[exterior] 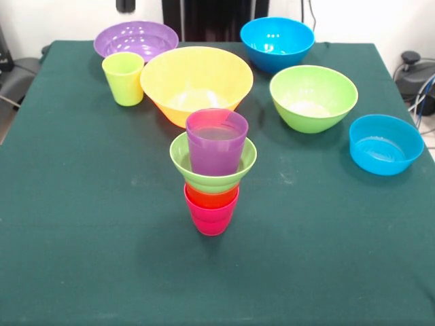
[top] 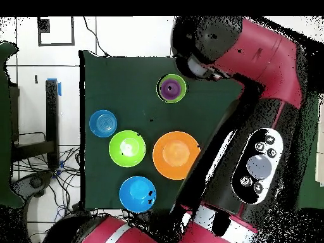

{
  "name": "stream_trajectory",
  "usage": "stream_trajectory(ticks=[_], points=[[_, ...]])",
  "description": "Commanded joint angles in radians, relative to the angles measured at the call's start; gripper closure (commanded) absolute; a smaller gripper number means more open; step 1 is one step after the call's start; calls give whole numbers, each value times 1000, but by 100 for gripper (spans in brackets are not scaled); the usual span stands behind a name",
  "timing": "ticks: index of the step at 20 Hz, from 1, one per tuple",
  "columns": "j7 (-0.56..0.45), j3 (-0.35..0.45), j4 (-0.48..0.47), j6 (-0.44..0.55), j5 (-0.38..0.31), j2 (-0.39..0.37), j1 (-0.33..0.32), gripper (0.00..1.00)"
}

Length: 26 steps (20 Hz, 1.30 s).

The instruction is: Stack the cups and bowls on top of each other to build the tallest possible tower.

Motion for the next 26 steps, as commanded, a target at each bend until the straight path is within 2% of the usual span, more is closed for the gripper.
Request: stream_trajectory(ticks=[1, 14, 22, 26], points=[[-64, 164, 185, -117, -43, 41, -11, 0], [-34, 208, 280, -291, -74, 106, -20, 0], [9, 162, 266, -244, -99, 130, 2, 0], [16, 163, 281, -230, -100, 130, -1, 0]])
